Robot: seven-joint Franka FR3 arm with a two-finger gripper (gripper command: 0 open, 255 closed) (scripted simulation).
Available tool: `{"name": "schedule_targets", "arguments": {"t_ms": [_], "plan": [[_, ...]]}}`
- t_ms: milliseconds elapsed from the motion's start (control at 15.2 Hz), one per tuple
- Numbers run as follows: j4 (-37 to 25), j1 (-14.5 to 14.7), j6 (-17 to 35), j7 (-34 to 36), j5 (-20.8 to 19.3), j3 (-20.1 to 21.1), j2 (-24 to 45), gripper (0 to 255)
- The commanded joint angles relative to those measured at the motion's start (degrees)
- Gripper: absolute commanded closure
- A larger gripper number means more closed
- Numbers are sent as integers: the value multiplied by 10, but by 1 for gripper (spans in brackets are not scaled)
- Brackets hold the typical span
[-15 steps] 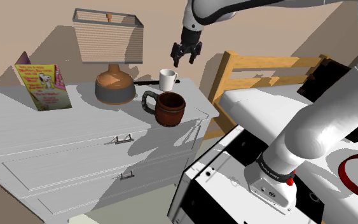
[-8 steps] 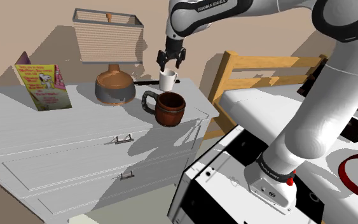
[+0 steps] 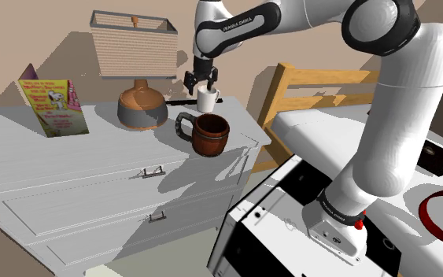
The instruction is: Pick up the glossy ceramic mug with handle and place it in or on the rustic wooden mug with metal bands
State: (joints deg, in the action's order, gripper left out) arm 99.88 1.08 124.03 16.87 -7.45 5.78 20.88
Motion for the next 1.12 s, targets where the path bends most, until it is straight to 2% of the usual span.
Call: {"name": "schedule_targets", "arguments": {"t_ms": [0, 198, 726, 792, 1056], "plan": [[3, 0, 13, 1, -2, -1, 10, 0], [8, 0, 28, 3, -4, -2, 20, 0], [8, 0, 28, 3, -4, -2, 20, 0], [8, 0, 28, 3, -4, -2, 20, 255], [8, 0, 28, 3, -4, -2, 20, 255]]}}
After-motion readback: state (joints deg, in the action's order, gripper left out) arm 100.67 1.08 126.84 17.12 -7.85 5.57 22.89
